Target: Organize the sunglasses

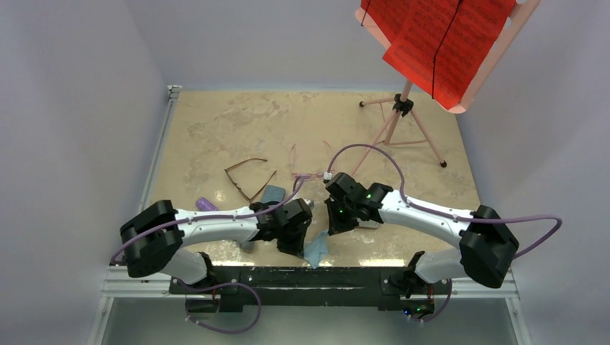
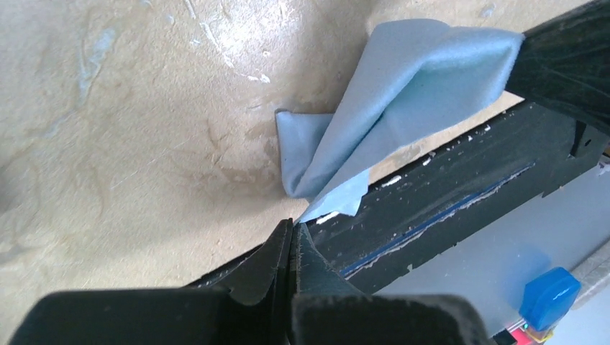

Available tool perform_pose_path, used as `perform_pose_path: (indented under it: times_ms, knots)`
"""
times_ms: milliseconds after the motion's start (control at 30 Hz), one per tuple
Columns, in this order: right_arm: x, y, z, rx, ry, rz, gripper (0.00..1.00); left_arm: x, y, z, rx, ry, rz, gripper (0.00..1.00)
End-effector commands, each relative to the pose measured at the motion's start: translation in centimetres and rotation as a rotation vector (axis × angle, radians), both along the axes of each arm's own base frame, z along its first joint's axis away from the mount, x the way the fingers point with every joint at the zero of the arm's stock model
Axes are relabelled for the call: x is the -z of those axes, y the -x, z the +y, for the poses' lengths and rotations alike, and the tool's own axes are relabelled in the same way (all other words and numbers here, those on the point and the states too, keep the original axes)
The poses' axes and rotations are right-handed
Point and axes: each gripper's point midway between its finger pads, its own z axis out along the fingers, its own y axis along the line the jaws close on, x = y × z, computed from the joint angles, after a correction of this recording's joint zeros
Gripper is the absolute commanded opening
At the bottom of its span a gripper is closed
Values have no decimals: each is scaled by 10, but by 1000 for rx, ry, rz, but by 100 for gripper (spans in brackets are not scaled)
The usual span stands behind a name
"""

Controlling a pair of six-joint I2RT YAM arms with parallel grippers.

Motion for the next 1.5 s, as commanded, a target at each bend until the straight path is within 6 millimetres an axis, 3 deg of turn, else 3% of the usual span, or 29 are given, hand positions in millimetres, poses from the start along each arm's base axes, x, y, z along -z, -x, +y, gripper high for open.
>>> perform_pose_path:
  times_ms: [0, 167, 433, 633, 833, 1000, 1267, 1367, 1467]
  knots:
    - [-16, -2, 0, -10, -42, -44, 0, -34, -8, -1, 33, 25, -76, 0]
    - [-33, 12, -1, -61, -103, -42, 0, -62, 0, 14, 97, 42, -108, 0]
    - [-70, 61, 13, -238, -208, -29, 0, -108, 30, 22, 240, 158, -100, 0]
    - [-89, 74, 14, -229, -258, -15, 0, -128, 36, 37, 225, 153, -109, 0]
    - [-99, 79, 20, -235, -311, -3, 0, -130, 23, 44, 160, 106, -159, 0]
    - [-87, 50, 20, -159, -252, -42, 0, -120, -11, 45, 59, -21, -239, 0]
    - [-57, -15, 22, -53, -100, -114, 0, -89, -85, 19, -13, -184, -384, 0]
    - [-47, -35, 16, -13, -7, -158, 0, -74, -106, 12, -15, -254, -388, 0]
    - [-39, -51, 7, 23, 74, -196, 0, -65, -115, 8, -5, -302, -387, 0]
